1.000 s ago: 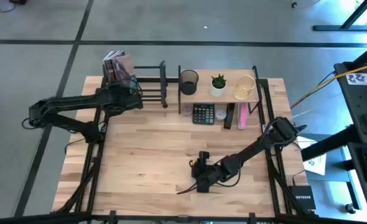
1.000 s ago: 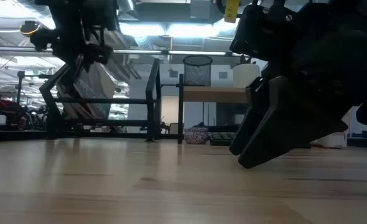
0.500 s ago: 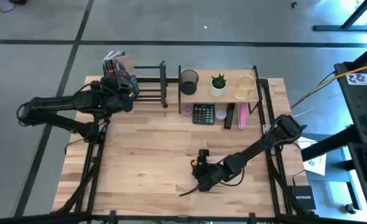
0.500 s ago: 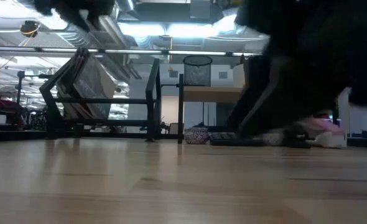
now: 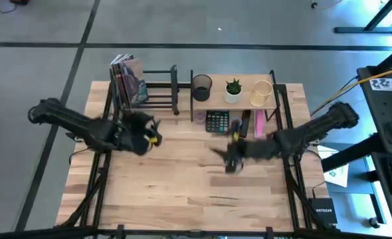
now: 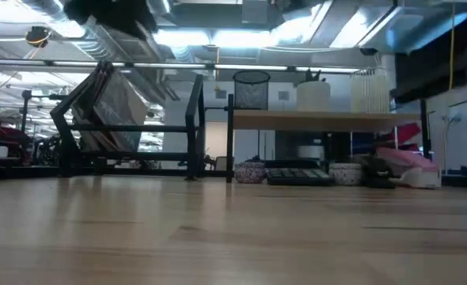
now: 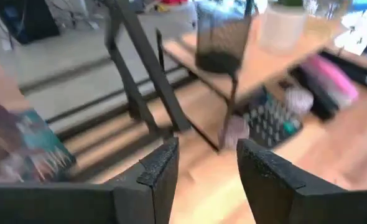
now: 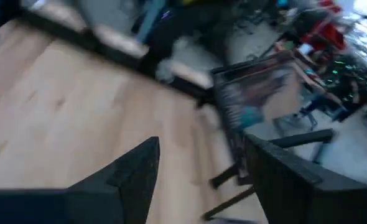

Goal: Stock shelves
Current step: Remove the black pen organizer from the shelf

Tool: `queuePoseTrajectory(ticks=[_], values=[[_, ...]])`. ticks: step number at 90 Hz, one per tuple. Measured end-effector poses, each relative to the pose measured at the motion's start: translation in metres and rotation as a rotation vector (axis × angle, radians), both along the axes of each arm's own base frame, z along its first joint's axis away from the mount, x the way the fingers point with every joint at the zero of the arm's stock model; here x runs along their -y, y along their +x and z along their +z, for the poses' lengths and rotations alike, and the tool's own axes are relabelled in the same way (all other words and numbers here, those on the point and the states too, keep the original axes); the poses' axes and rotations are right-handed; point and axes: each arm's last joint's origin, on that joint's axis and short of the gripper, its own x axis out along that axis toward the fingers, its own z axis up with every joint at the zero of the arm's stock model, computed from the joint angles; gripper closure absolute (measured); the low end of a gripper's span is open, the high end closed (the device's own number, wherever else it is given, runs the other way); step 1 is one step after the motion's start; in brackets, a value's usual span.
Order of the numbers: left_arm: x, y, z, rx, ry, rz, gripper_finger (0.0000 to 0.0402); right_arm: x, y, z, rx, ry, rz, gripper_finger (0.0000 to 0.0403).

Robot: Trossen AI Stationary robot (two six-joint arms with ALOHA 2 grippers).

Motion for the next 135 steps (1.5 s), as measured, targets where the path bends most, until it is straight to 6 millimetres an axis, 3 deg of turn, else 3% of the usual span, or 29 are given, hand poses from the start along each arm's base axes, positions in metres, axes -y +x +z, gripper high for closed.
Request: queuePoseTrajectory(ticks=[13,28,39,53,76,96,113,135], values=[[0.014,0.008,-0.035,-0.017,-0.032,0.029,0.0259,0.064,0.013,0.011,-0.081,0.05,-0.034,0.0185],[0.024,0.018,-0.059,-0.019,-0.05,0.067,0.0259,0.125,0.024,0.012,-0.143,0.097,-0.086,0.0185],[0.026,0.024,-0.071,-0.02,-0.052,0.096,0.0259,0.157,0.032,0.005,-0.198,0.122,-0.093,0.0185],[0.026,0.029,-0.079,-0.017,-0.042,0.124,0.0259,0.184,0.042,-0.008,-0.254,0.122,-0.086,0.0185],[0.026,0.03,-0.081,0.004,-0.056,0.139,0.0259,0.207,0.056,-0.028,-0.326,0.108,-0.107,0.0185],[0.027,0.032,-0.081,0.022,-0.066,0.137,0.0259,0.217,0.054,-0.033,-0.341,0.135,-0.15,0.0199],[0.027,0.033,-0.08,0.034,-0.072,0.137,0.0259,0.218,0.052,-0.035,-0.361,0.143,-0.154,0.0263],[0.027,0.033,-0.08,0.044,-0.068,0.138,0.0259,0.216,0.051,-0.032,-0.353,0.143,-0.152,0.0387]])
